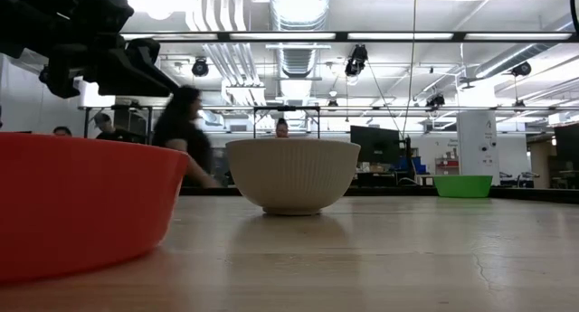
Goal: Nest bowls inside each other
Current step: Stack the bottom green bowl on top of the left green bowl
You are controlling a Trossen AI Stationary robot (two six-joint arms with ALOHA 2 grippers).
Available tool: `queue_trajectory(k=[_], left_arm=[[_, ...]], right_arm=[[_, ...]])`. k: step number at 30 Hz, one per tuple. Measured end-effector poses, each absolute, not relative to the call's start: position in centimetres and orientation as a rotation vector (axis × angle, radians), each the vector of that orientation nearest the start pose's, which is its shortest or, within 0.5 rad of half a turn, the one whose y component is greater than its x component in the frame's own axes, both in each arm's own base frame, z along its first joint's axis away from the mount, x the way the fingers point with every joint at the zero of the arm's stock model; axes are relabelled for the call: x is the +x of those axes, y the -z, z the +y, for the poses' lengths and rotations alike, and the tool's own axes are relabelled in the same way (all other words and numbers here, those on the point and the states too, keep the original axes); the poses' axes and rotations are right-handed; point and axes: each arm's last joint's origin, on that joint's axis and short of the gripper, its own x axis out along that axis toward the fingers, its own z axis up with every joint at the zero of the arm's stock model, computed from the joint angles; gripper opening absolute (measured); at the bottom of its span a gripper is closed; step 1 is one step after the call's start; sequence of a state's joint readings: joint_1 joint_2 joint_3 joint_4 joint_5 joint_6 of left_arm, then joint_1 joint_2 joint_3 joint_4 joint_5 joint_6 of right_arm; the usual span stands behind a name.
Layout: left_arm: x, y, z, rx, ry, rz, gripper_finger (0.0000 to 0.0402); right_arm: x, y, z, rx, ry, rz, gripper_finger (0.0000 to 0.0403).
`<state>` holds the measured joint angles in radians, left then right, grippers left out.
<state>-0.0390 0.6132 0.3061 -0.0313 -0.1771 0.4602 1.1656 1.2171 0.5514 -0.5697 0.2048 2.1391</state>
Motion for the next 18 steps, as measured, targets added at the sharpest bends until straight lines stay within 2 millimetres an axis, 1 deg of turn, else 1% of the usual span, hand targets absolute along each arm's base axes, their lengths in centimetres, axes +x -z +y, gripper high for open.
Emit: queue_trajectory(k=[4, 8, 18], left_arm=[[14.7, -20.6, -0.1, 0.492, -0.057, 0.364, 0.0108], [14.7, -20.7, -0.1, 0.492, -0.057, 0.364, 0.0108], [14.7, -20.7, -0.1, 0.491, -0.057, 0.364, 0.0108]], right_arm=[[8.2, -16.1, 17.2, 1.025, 0.468, 1.184, 0.0008], [8.3, -17.3, 17.0, 0.997, 0.475, 1.139, 0.0008], [8.1, -21.8, 16.0, 0.89, 0.538, 1.061, 0.0008]])
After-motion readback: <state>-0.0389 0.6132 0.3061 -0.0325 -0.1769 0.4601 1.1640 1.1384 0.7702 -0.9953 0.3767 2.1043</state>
